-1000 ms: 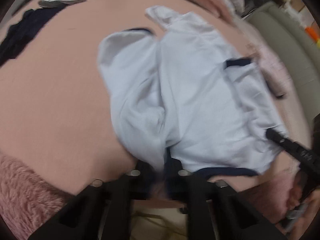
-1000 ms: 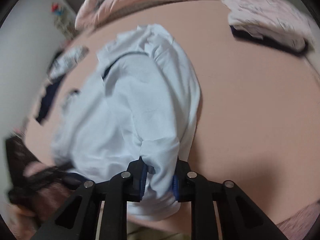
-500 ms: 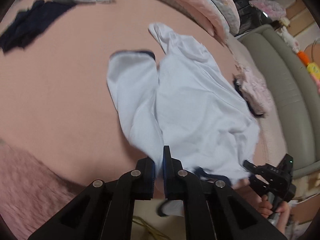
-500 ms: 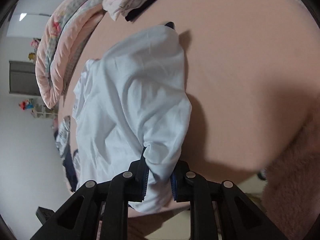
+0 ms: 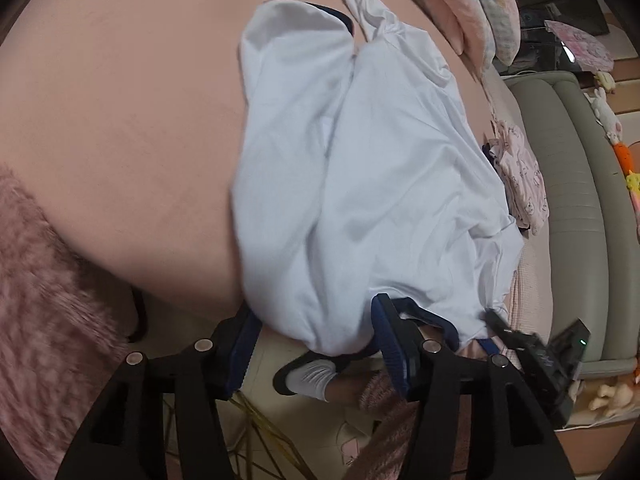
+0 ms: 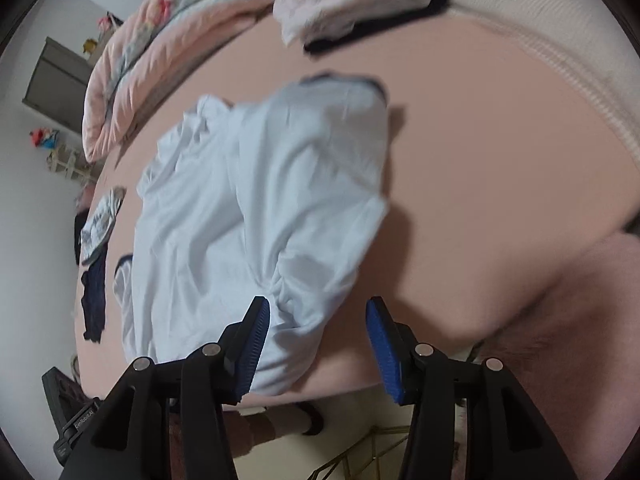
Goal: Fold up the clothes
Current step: 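Grasp the navy-trimmed hem with the right gripper while the left gripper holds it too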
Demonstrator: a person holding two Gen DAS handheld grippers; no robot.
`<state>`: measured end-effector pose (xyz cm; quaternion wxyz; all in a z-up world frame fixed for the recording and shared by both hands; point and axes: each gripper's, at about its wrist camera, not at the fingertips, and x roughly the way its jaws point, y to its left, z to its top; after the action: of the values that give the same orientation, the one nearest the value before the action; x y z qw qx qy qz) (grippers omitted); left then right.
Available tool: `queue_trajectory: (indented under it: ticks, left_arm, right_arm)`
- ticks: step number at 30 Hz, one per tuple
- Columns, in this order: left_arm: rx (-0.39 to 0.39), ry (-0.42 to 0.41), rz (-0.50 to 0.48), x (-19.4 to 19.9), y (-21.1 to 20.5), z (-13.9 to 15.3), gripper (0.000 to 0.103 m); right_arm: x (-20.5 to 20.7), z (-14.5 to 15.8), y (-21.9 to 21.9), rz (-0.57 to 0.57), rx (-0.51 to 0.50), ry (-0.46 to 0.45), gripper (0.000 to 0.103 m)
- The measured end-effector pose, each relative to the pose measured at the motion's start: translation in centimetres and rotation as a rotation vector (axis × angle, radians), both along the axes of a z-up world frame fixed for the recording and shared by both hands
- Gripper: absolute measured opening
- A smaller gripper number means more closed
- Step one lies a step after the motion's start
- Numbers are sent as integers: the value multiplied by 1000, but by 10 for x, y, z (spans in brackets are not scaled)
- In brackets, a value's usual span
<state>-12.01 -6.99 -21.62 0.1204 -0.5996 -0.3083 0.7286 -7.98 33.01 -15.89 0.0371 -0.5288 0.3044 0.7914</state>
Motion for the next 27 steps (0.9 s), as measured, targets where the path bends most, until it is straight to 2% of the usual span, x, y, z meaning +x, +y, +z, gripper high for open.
queue_trajectory:
  ticks: [1,3,4,5,6,8,11,15,18,21,22,25,27]
  left_arm:
    - [26,2,-12,2,3,0,53]
    - [61,4,-21,4,4,0,53]
    - [61,13,-20,4,5,-1,52]
    - [42,22,-23,2,6,-3,46]
    - [8,26,-28,-1,7,-4,29]
    - [-18,29,-37,-4,6,-6,10]
    - [-29,30,-52,-6,4,-8,10]
    - [-61,52,-85,-4,10,-9,11]
    - [-67,57,-87,-4,11,-9,11]
    - [-67,58,-89,-5,10,-10,11]
    - [-64,59,-89,-5,9,-11,11]
    - [-52,64,-85,-4,5,-14,11]
    - [-24,59,-73,-2,0,-15,11]
  right_arm:
    - [-3,-6,-4,23,16,-8,49]
    - [-7,-11,-11,59,37,-5,39]
    - [-7,-10,-13,70,28,9,22]
    - [-8,-9,-15,81,20,24,10]
    - [-10,-8,-16,94,27,28,10]
    - [-15,-2,-21,154,85,16,8]
    - [-28,12,-35,327,256,-37,8]
    - [-40,31,-73,738,644,-158,8]
    - [-40,37,-93,920,764,-235,8]
    - [-37,31,-104,1058,746,-350,8]
    - [-38,26,-103,1067,729,-382,8]
    - [-44,12,-98,1058,672,-464,8]
    - [-49,8,-89,959,568,-421,9]
